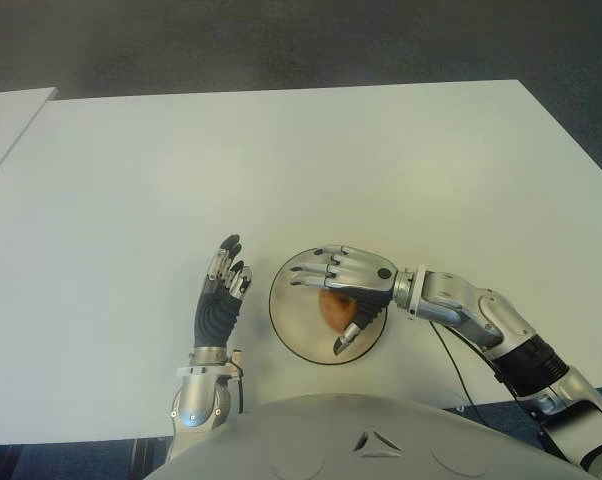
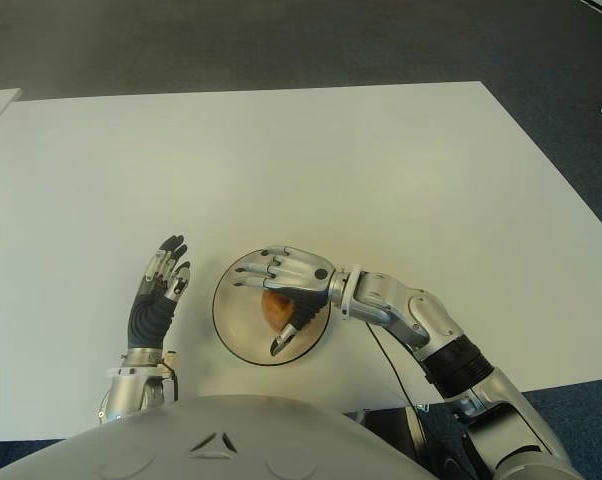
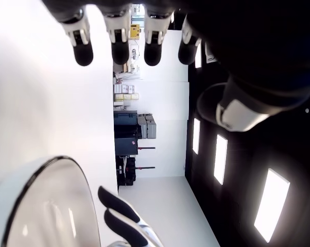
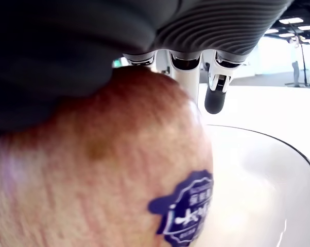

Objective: Put the apples into the plate.

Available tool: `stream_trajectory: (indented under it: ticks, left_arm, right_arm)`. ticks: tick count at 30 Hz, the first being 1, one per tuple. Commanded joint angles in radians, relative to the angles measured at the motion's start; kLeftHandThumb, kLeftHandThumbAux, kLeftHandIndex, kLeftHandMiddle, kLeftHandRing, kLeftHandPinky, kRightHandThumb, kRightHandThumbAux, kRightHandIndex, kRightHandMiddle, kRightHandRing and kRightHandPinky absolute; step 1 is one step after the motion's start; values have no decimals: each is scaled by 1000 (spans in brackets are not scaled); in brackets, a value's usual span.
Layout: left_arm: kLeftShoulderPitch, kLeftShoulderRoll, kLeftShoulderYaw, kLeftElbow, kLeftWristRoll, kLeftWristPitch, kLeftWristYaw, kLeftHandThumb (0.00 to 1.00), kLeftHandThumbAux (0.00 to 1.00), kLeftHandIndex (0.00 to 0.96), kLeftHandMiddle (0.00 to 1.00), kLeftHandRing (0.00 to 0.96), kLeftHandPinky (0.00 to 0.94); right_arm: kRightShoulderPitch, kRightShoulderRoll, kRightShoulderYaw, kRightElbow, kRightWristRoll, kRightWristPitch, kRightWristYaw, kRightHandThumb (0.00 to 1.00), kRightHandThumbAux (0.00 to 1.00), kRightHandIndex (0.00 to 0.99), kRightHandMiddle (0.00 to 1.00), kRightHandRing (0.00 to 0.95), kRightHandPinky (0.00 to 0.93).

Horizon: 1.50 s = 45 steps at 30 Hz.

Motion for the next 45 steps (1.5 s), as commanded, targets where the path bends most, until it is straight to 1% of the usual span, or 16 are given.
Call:
stream_trajectory:
  ticks: [1, 20, 32, 45]
  left_arm:
    - [8, 2, 2, -9, -14, 28, 1, 57, 495, 0, 0, 0, 0]
    - [16, 8, -10, -27, -20, 38, -2, 61, 511, 0, 0, 0, 0]
    - [19, 9, -11, -46, -24, 67, -4, 46, 516, 0, 0, 0, 0]
    - [19, 15, -18, -50, -43, 58, -16, 41, 501, 0, 0, 0, 0]
  right_arm:
    - [-6, 4, -7, -2, 23, 6, 13, 0, 276, 0, 0, 0, 0]
    - [-8, 9, -8, 4, 16, 1, 4, 4, 279, 0, 0, 0, 0]
    - [-10, 8, -12, -2, 15, 8, 14, 1, 281, 0, 0, 0, 0]
    - [-12, 7, -15, -5, 18, 7, 14, 7, 273, 0, 0, 0, 0]
